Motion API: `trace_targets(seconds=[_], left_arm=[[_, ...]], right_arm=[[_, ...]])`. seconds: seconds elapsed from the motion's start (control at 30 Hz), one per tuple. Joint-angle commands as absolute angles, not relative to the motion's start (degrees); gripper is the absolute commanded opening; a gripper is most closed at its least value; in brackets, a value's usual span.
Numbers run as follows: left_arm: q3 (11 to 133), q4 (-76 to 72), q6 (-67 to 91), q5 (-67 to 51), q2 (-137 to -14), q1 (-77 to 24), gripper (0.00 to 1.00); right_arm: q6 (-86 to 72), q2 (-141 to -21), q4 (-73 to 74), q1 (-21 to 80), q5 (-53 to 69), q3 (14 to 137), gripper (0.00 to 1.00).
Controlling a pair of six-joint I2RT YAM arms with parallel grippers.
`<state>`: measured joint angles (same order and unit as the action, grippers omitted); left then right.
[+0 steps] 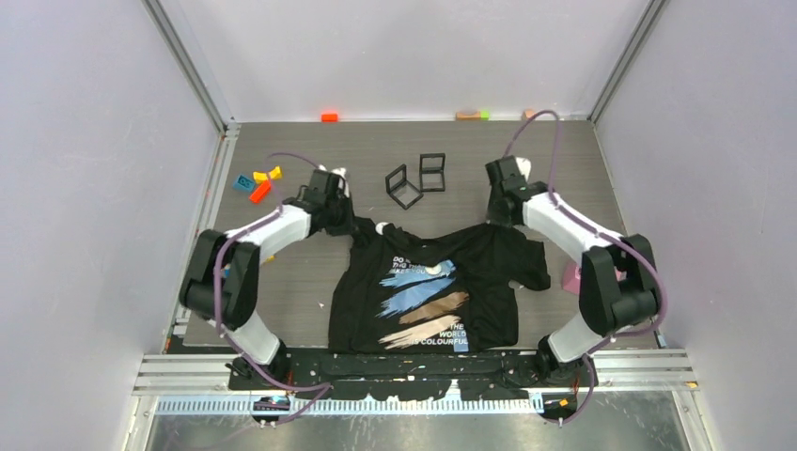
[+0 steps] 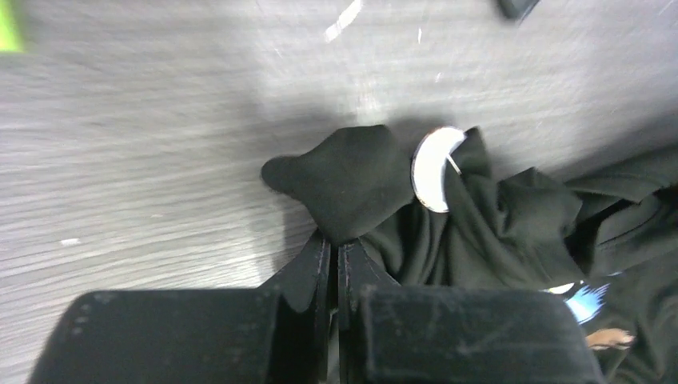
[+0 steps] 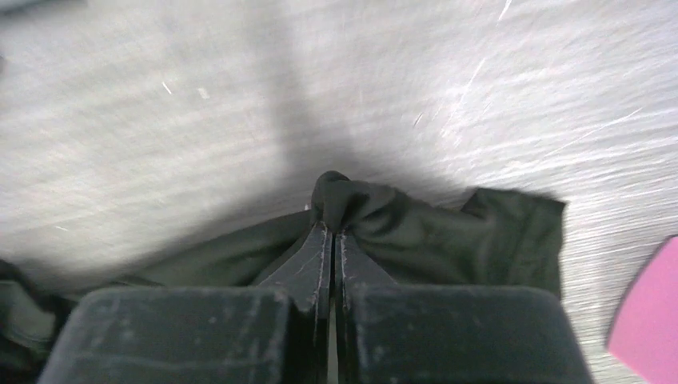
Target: Pin the brooch onto the clothing
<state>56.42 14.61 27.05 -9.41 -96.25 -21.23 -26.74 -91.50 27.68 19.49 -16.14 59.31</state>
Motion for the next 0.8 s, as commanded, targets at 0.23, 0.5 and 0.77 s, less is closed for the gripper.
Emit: trace_targets(seconds=[0.23,0.5,0.77], left_arm=[[64.95,16.95,23.67,5.18,-68.50,-13.04,0.00],[76.93,26.09,16.03,11.46,-54.27,-10.37,0.00],[86.18,29.86,10.76,17.54,-43.20,-10.39,0.00]], right_arm=[[-19.82,-72.62,37.67,15.91,-25.83,82.46,0.00],[-15.11,-57.19,35.75,15.90,-26.00,93.02,0.00],[-11.73,-44.25,28.31,15.91,-23.97,95.96,0.00]])
